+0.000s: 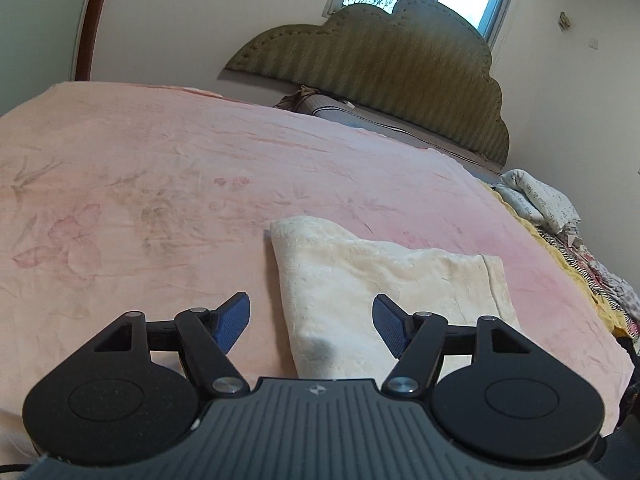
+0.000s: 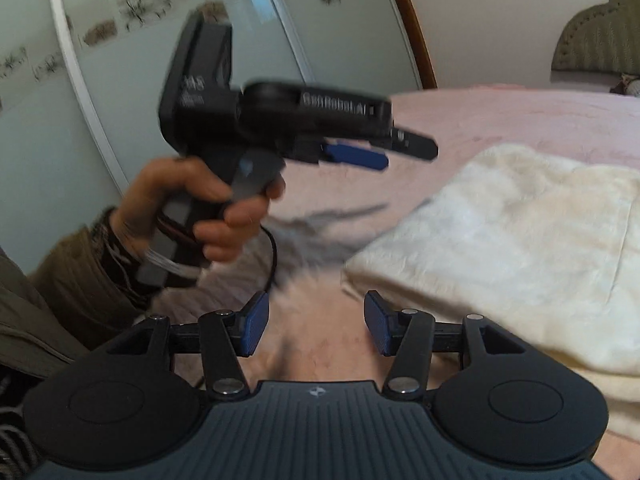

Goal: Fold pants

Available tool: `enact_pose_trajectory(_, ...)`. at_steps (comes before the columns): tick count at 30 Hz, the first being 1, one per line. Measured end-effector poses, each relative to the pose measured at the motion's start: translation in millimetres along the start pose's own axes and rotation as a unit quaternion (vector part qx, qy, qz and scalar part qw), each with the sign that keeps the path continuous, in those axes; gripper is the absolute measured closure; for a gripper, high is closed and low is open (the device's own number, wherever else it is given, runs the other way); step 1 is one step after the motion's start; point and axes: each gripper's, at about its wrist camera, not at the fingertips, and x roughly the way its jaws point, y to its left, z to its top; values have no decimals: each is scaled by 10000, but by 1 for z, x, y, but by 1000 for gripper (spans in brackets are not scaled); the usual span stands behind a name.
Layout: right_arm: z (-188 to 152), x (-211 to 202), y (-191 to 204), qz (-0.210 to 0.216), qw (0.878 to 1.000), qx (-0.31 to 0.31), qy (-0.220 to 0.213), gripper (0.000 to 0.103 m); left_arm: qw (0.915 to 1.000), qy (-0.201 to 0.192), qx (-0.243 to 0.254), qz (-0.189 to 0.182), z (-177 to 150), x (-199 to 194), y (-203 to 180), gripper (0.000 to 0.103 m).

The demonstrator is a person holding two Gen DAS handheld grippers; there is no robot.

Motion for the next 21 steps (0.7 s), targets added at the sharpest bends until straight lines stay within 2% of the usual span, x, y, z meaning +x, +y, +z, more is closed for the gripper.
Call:
enact_pose_trajectory(4,-1,11,0,-367,9993,96,-61,51,10000,34,-59,-64,-4,-1,3,32)
enact_pose_trajectory(8,1,29,8,-828,9965,-36,120,50,9999,-24,12,-149,-4,-7,1,32)
enact_pose_trajectory(11,3,40,20,-1049,9939,-306,138,44,9998,-77,25,-172,-4,-11,0,32)
enact_pose_trajectory(13,0,46,27,-976,9937,-538,133,24,9998,-66,13,-203,-4,-10,-1,32)
enact_pose_trajectory(16,-9,56,42,-962,9867,-1226,457,13,9998,9,14,-186,-5,-5,-3,32)
enact_pose_trajectory(19,-10,51,45,-873,9845,-1412,574,13,9998,46,43,-207,-5,-3,-5,32)
enact_pose_trajectory(21,-3,33,37,-367,9917,-1095,555,16,9997,17,112,-193,-4,-3,-6,32)
